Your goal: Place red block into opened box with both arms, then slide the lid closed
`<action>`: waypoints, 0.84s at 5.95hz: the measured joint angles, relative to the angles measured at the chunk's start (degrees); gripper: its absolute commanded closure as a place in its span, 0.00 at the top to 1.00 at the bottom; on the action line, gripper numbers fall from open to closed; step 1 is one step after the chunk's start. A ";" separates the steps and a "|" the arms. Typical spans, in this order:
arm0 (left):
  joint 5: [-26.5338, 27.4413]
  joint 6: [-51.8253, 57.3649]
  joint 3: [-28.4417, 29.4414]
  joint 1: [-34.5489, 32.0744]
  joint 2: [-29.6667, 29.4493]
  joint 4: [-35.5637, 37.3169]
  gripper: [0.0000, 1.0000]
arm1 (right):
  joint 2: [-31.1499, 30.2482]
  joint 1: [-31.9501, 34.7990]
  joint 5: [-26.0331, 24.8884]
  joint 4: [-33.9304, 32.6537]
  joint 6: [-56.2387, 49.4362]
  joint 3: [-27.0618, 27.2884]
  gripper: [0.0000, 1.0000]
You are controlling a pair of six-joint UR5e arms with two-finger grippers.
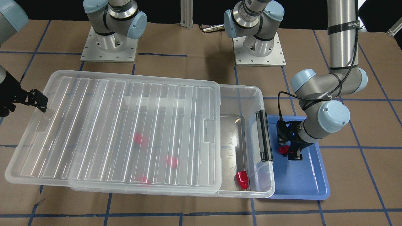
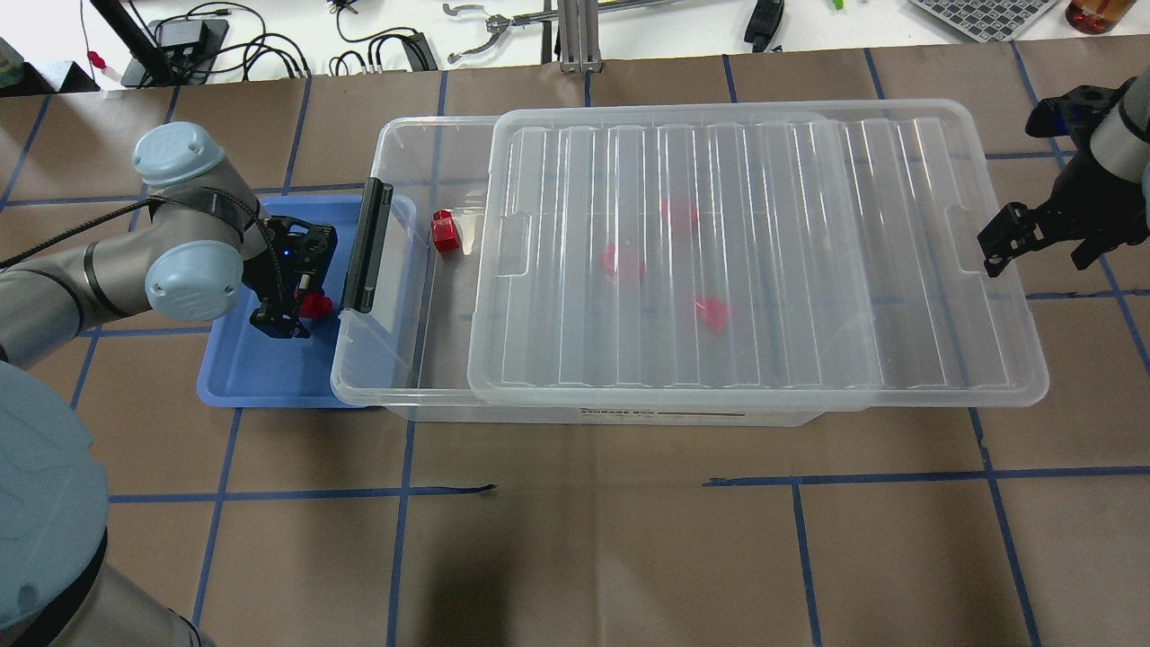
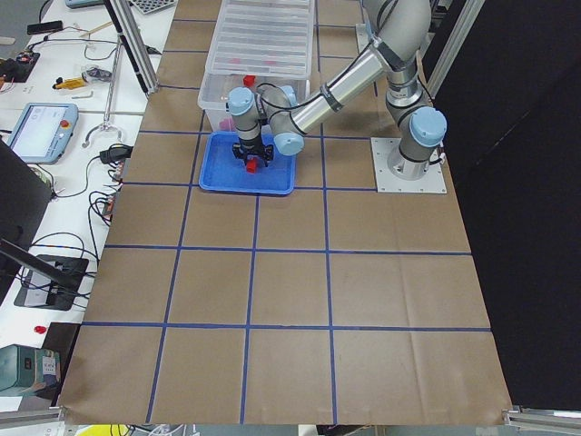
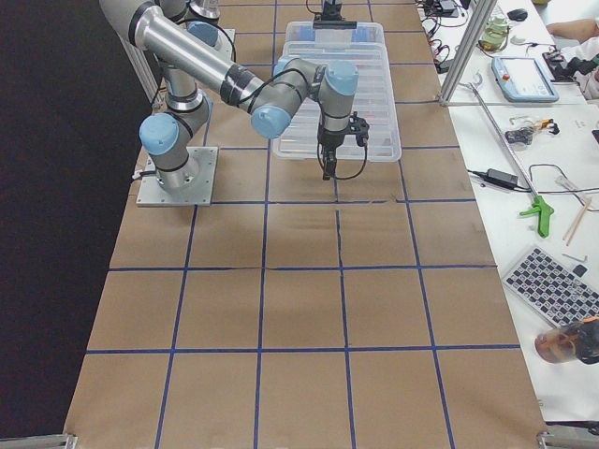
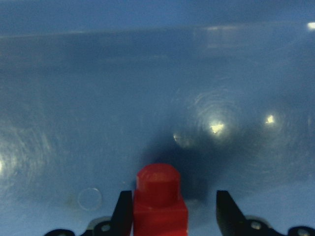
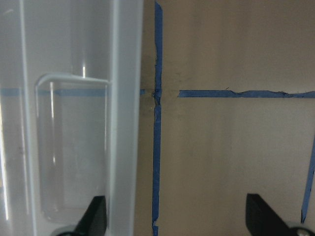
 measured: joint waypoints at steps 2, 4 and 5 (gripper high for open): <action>0.93 -0.01 0.33 0.00 0.41 0.11 0.00 | 0.01 -1.27 0.02 -0.01 -1.03 -0.05 1.00; 0.69 -0.61 1.99 -0.40 1.58 -1.44 0.00 | 0.04 -2.10 -0.02 -0.05 -2.10 -0.15 1.00; 0.61 -2.77 4.12 -0.98 3.22 -4.94 0.00 | 0.01 -3.11 -0.02 -0.04 -2.81 -0.21 1.00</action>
